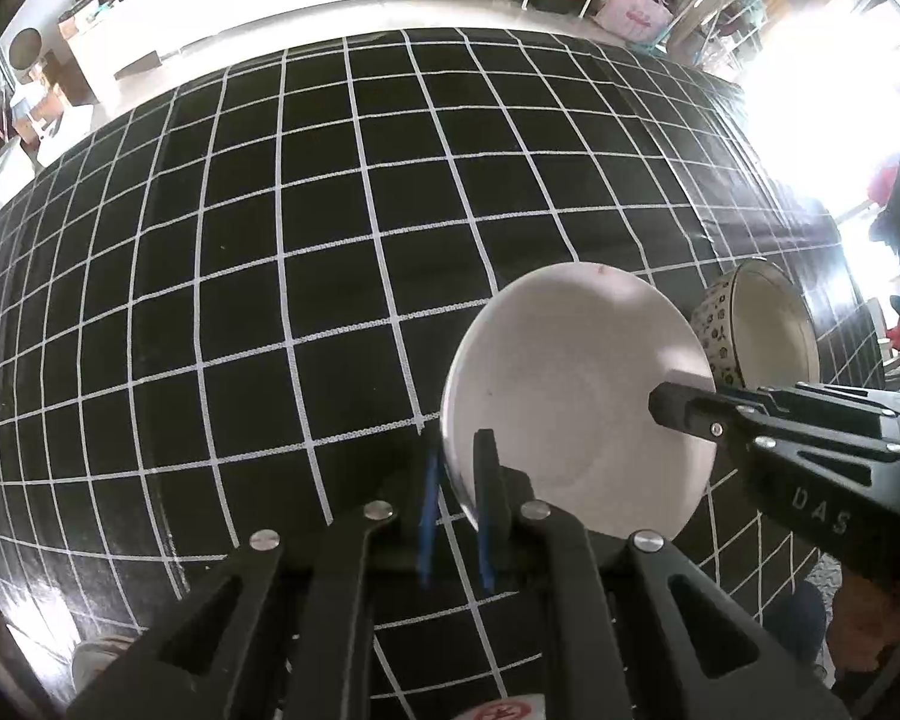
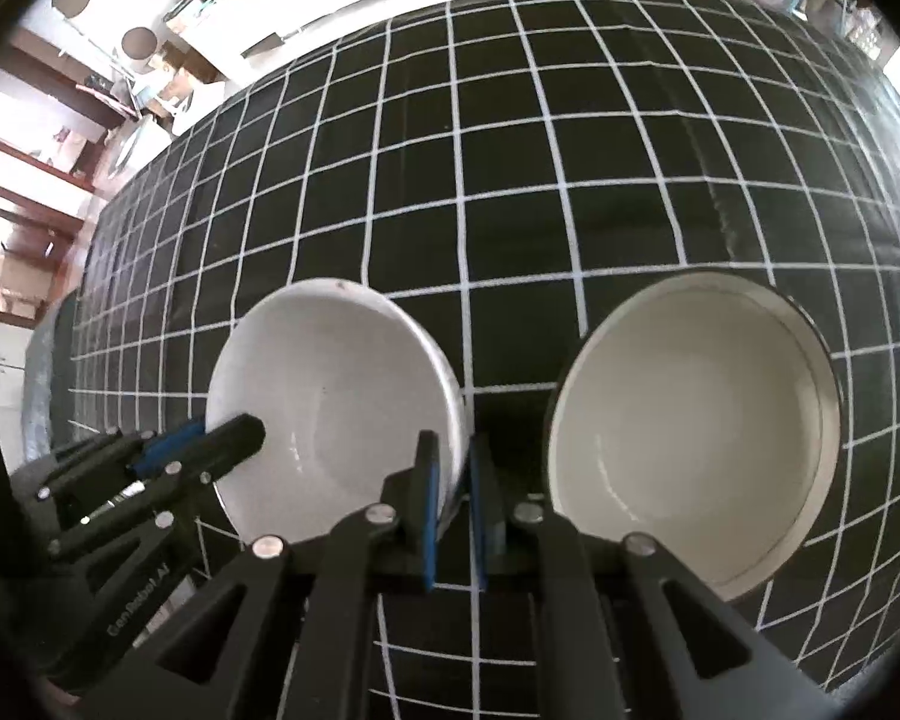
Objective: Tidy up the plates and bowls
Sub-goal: 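Grasp the rim of the second white bowl with the left tool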
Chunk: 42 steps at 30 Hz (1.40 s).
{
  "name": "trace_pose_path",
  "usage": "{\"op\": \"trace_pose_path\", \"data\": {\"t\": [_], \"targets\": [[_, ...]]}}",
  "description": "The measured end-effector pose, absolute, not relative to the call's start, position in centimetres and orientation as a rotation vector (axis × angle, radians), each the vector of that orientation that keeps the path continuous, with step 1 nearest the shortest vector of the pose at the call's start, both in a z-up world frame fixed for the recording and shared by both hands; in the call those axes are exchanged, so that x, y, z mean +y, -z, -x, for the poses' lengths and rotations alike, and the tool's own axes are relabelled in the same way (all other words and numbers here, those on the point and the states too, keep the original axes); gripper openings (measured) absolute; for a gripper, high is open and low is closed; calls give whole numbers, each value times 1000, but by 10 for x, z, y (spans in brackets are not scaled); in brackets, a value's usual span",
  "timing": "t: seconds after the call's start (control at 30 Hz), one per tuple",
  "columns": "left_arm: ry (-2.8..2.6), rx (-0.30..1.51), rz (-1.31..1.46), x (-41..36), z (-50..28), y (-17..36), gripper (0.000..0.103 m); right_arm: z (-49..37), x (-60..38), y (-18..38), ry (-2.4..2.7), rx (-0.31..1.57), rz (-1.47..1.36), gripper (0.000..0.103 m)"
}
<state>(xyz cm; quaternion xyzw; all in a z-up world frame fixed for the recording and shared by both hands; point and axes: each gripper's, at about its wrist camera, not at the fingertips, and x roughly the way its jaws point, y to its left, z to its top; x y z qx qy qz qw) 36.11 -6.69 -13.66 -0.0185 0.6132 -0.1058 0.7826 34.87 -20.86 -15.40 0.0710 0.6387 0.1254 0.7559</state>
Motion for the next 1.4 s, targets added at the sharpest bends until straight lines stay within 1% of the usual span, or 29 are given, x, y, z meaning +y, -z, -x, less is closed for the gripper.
{"op": "trace_pose_path", "data": {"t": [0.2, 0.57, 0.9, 1.0, 1.17, 1.3, 1.4], "targets": [[231, 1345, 6, -69, -340, 141, 9, -332, -205, 154, -279, 1408, -139, 13], [198, 1357, 5, -39, -288, 147, 9, -306, -186, 154, -325, 1419, -125, 13], [168, 1357, 88, -1, -277, 155, 9, -304, -167, 149, -326, 1437, -128, 13], [164, 1346, 82, -12, -286, 140, 9, -303, -164, 141, -319, 1422, -128, 13], [162, 1304, 86, -14, -278, 114, 9, -293, -161, 116, -317, 1383, -120, 13], [159, 1265, 78, -23, -264, 91, 9, -277, -160, 95, -319, 1342, -107, 13], [159, 1241, 77, -18, -238, 74, 9, -265, -159, 82, -322, 1321, -100, 13]]}}
